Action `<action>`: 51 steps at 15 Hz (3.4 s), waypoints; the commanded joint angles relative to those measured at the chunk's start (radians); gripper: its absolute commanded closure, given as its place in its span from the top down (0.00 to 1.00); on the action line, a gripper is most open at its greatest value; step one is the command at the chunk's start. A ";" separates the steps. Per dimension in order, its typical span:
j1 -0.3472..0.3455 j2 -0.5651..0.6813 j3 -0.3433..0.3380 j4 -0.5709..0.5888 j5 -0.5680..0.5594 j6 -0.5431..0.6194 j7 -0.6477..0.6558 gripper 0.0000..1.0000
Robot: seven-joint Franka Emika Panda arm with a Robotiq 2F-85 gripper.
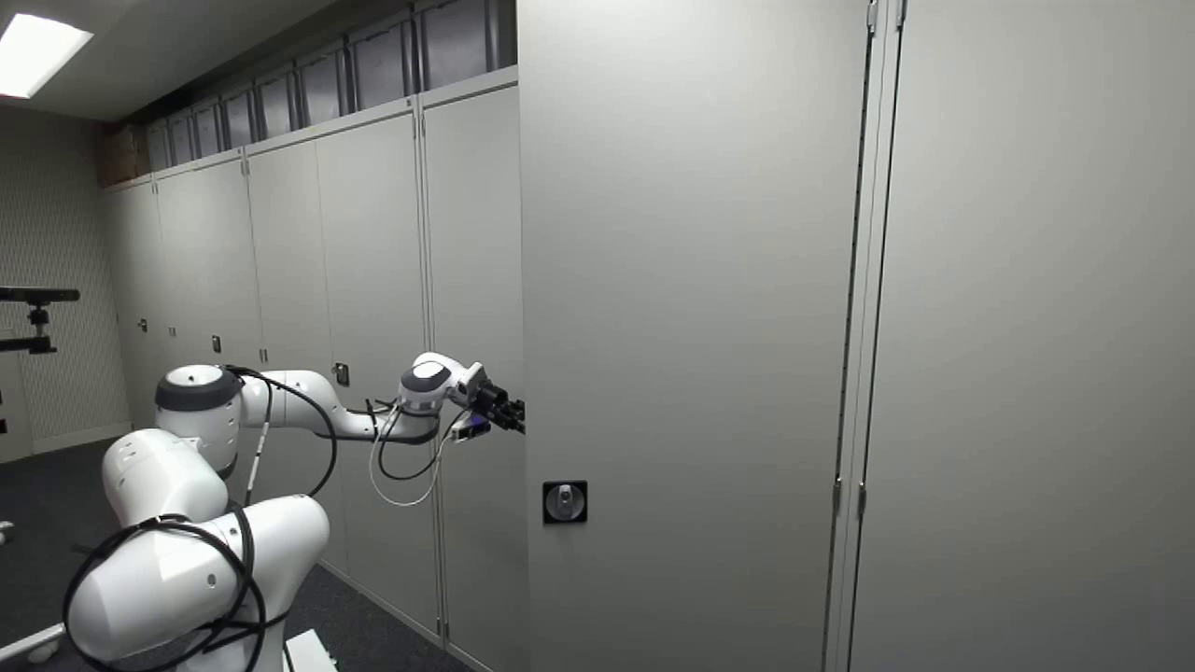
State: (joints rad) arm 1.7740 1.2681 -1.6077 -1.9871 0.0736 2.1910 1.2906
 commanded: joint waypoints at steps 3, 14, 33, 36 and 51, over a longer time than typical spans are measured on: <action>-0.053 0.002 0.016 0.075 -0.090 -0.112 0.084 1.00; -0.136 -0.027 0.063 0.159 -0.191 -0.227 0.172 1.00; -0.156 -0.046 0.075 0.145 -0.224 -0.220 0.188 1.00; -0.150 -0.049 0.072 0.131 -0.226 -0.214 0.189 1.00; -0.125 -0.052 0.055 0.029 -0.243 -0.202 0.214 1.00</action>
State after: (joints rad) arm 1.6260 1.2655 -1.5399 -1.9168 -0.1266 1.9964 1.4816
